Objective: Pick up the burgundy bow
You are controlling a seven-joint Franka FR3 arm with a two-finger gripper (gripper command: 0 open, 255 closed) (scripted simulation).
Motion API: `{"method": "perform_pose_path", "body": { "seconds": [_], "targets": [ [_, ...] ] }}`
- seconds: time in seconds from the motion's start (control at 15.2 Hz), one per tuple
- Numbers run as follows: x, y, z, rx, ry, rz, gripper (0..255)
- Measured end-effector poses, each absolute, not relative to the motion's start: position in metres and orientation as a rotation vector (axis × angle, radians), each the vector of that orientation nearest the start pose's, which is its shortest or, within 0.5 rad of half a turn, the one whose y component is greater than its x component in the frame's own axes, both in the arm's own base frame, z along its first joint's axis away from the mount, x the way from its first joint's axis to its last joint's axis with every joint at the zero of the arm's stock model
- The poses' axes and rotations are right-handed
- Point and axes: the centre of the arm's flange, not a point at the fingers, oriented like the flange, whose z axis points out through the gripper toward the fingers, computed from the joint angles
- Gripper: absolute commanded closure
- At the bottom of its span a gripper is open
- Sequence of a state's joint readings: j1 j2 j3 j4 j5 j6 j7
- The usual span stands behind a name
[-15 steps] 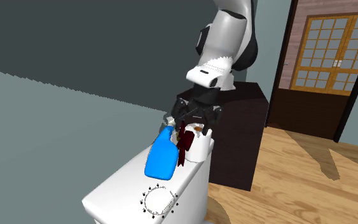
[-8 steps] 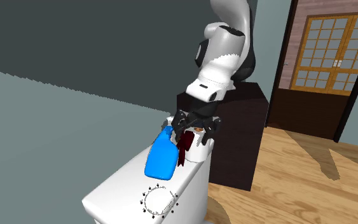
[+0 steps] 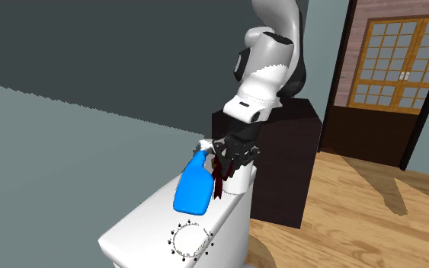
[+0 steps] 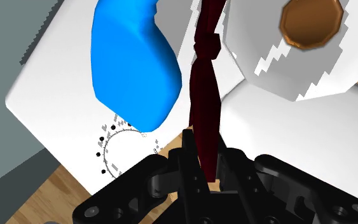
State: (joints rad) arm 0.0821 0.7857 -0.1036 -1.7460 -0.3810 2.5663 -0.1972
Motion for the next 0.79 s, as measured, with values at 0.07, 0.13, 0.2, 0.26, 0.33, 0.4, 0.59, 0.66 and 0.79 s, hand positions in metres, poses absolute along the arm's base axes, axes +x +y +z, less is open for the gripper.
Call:
{"method": "perform_pose_path", "body": {
  "seconds": [0.07,0.13,0.2,0.26,0.33,0.4,0.59,0.66,0.79],
  "targets": [
    [0.661,-0.003,0.128,-3.310,-0.890,0.003,255],
    [0.661,-0.004,0.128,-3.310,-0.890,0.004,255],
    [0.661,-0.005,0.131,-3.310,-0.890,0.004,255],
    [0.660,-0.004,0.134,-3.310,-0.890,0.004,255],
    [0.661,-0.005,0.138,-3.310,-0.890,0.004,255],
    [0.661,-0.005,0.144,-3.310,-0.890,0.004,255],
    [0.661,-0.004,0.158,-3.310,-0.890,0.004,255],
    [0.662,-0.004,0.163,-3.310,-0.890,0.004,255],
    [0.662,-0.005,0.176,-3.310,-0.889,0.004,255]
  ]
}}
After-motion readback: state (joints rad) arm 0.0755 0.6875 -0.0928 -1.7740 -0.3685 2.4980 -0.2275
